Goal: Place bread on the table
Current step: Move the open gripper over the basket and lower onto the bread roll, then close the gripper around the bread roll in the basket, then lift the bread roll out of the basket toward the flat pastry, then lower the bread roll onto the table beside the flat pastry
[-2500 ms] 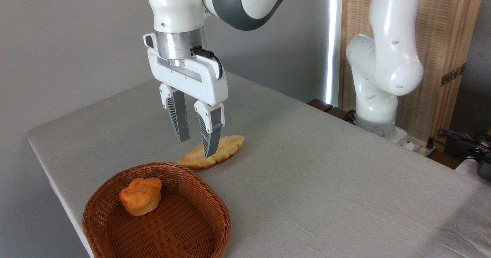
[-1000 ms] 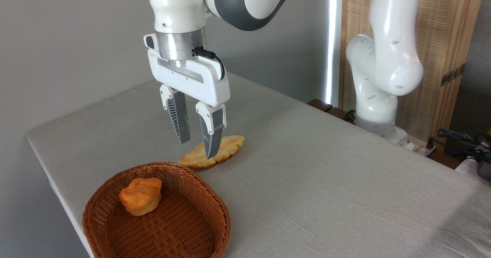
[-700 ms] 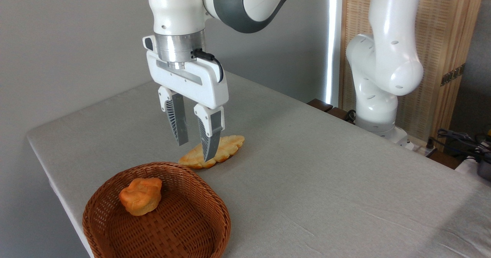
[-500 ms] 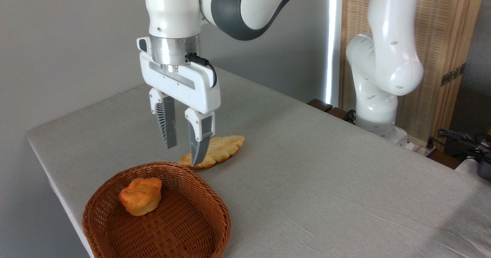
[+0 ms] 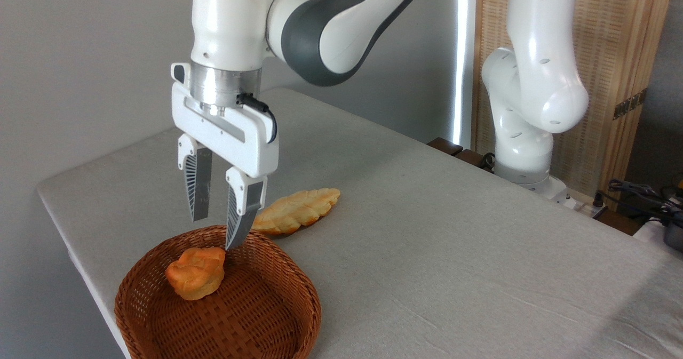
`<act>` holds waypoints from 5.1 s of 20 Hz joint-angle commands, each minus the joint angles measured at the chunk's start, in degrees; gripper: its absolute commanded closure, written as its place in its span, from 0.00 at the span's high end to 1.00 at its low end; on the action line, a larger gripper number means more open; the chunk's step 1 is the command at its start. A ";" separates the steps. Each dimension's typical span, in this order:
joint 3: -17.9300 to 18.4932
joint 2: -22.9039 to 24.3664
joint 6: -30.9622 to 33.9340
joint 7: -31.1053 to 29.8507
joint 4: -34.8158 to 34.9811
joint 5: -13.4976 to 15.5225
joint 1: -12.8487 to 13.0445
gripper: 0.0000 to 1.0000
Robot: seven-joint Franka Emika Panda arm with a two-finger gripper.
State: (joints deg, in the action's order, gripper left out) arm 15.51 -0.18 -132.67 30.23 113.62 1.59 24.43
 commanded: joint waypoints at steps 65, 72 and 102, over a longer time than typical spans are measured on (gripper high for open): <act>-1.45 -9.22 -11.47 4.49 -0.16 -0.27 0.00 0.55; -1.10 -4.31 -10.68 4.31 -0.07 0.34 -0.26 0.55; 4.88 10.22 19.65 11.60 10.48 -0.45 0.26 1.00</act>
State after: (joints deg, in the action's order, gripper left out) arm 19.50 12.41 -110.26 40.14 123.32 1.43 23.90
